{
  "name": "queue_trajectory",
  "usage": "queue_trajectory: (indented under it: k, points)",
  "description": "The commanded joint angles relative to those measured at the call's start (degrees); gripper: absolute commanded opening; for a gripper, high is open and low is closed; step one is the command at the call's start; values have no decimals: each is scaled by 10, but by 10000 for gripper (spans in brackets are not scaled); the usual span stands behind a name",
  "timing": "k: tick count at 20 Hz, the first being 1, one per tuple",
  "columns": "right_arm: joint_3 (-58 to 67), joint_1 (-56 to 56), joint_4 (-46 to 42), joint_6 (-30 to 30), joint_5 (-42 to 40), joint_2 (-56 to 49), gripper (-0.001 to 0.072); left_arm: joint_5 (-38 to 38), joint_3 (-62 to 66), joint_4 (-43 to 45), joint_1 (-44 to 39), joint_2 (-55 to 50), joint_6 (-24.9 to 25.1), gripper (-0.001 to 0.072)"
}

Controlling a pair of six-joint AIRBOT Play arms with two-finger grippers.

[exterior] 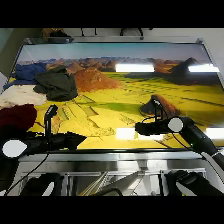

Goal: Fold the shirts.

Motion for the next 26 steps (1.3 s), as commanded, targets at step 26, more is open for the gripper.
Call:
queue_trajectory:
  k: [26]
  points:
    - [-1,-1,-2,0,-137,-16,27,177,80,42,63,-162,-6,13]
